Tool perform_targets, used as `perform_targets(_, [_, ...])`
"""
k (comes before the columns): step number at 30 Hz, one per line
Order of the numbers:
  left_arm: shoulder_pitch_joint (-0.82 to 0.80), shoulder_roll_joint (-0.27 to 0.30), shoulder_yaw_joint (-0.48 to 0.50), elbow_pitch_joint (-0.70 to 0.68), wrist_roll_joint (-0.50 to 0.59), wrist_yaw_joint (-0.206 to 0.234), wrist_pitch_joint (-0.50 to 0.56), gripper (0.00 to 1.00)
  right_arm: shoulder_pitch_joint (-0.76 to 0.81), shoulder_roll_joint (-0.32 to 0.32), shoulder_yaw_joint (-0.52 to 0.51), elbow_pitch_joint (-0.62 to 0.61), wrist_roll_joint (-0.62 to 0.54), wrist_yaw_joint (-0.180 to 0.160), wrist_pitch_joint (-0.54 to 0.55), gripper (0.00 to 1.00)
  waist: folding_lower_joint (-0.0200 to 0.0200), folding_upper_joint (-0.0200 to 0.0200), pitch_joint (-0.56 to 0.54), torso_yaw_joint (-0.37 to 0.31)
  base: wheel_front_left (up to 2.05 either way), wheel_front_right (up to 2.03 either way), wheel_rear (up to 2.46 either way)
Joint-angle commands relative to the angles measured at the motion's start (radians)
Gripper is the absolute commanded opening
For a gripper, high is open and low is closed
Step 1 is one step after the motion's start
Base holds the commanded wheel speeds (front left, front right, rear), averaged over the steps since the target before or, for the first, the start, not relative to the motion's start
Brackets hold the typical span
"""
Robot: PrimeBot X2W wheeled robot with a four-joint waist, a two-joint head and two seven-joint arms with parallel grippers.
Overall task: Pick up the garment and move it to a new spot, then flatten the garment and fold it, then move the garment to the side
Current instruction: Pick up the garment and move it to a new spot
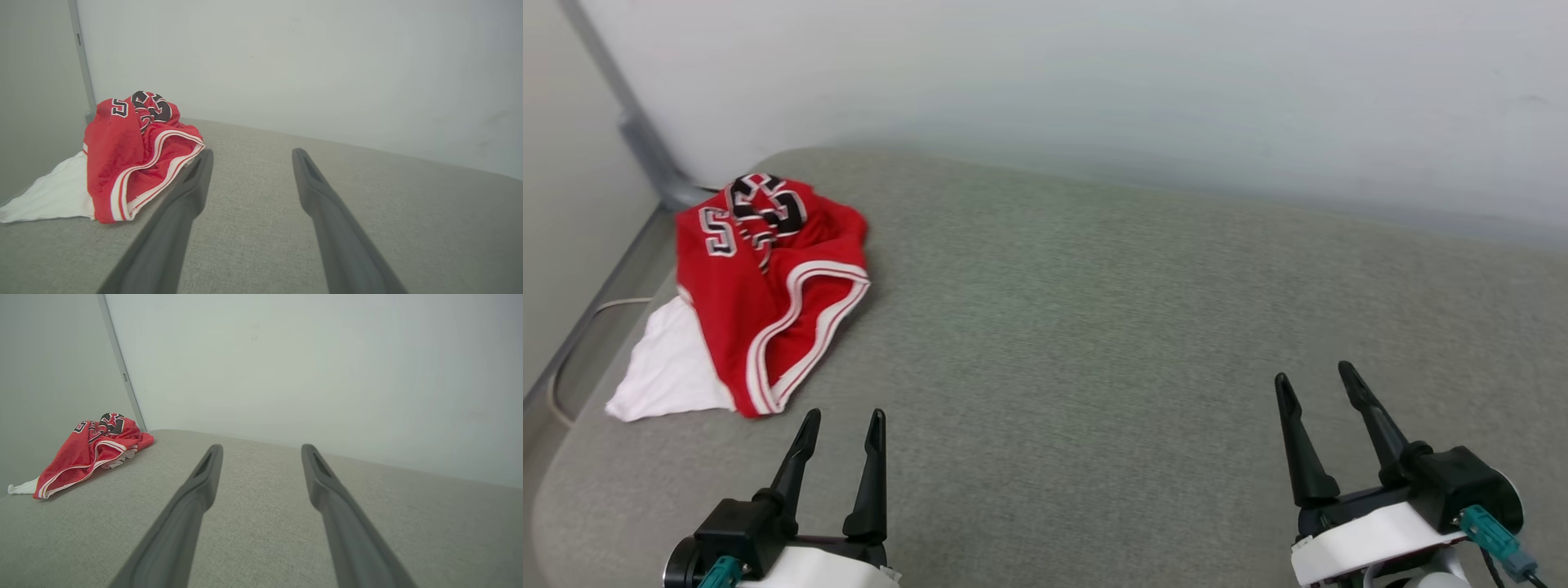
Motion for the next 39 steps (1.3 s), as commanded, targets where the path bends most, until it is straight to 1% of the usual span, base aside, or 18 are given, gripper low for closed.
perform_targets(1, [0.009, -0.001, 0.005, -0.004, 0.007, -0.002, -0.003, 1.0, 0.004, 0.001, 0.004, 0.003, 0.002, 0.0, -0.003, 1.0, 0.0, 0.0, -0.005, 0.044, 0.0, 0.0, 0.0])
perform_targets(5, [0.014, -0.001, 0.013, -0.007, 0.01, -0.002, -0.003, 1.0, 0.007, 0.001, 0.015, 0.008, 0.003, 0.0, -0.003, 1.0, 0.0, 0.0, -0.009, 0.097, 0.0, 0.0, 0.0])
perform_targets(11, [0.023, 0.0, 0.016, -0.007, 0.015, -0.002, -0.003, 1.0, 0.013, 0.0, 0.028, 0.014, 0.002, 0.0, -0.003, 1.0, 0.0, 0.0, -0.013, 0.159, 0.0, 0.0, 0.0])
perform_targets(18, [0.031, -0.001, 0.012, -0.008, 0.014, -0.002, -0.003, 1.0, 0.008, 0.0, 0.033, 0.018, 0.003, 0.0, -0.003, 1.0, 0.0, 0.0, -0.013, 0.196, 0.0, 0.0, 0.0])
perform_targets(27, [0.033, -0.001, 0.025, -0.012, 0.009, -0.002, -0.003, 1.0, 0.009, 0.0, 0.043, 0.02, 0.004, 0.0, -0.003, 1.0, 0.0, 0.0, -0.011, 0.199, 0.0, 0.0, 0.0])
perform_targets(29, [0.036, -0.001, 0.03, -0.006, -0.011, -0.002, -0.003, 1.0, 0.006, 0.0, 0.046, 0.018, 0.0, 0.0, -0.003, 1.0, 0.0, 0.0, -0.007, 0.194, 0.0, 0.0, 0.0])
perform_targets(30, [0.033, 0.0, 0.039, -0.004, -0.024, 0.0, -0.003, 1.0, 0.004, 0.0, 0.046, 0.015, -0.003, 0.0, -0.003, 1.0, 0.0, 0.0, -0.004, 0.19, 0.0, 0.0, 0.0])
perform_targets(31, [0.01, 0.0, 0.068, 0.012, -0.053, 0.004, -0.003, 1.0, -0.002, 0.0, 0.047, 0.01, -0.018, 0.0, -0.003, 1.0, 0.0, 0.0, 0.013, 0.179, 0.0, 0.0, 0.0])
perform_targets(35, [-0.046, 0.0, 0.127, 0.061, -0.051, 0.002, -0.003, 1.0, -0.017, 0.0, 0.054, -0.001, -0.056, 0.0, -0.003, 1.0, 0.0, 0.0, 0.06, 0.158, 0.0, 0.0, 0.0])
perform_targets(36, [-0.065, 0.009, 0.138, 0.088, -0.051, 0.001, -0.003, 1.0, -0.021, 0.0, 0.056, -0.008, -0.067, 0.0, -0.003, 1.0, 0.0, 0.0, 0.076, 0.152, 0.0, 0.0, 0.0])
perform_targets(39, [-0.154, 0.067, 0.142, 0.19, -0.063, 0.0, 0.004, 1.0, -0.031, 0.0, 0.054, -0.029, -0.102, 0.0, -0.003, 1.0, 0.0, 0.0, 0.128, 0.136, 0.0, 0.0, 0.0])
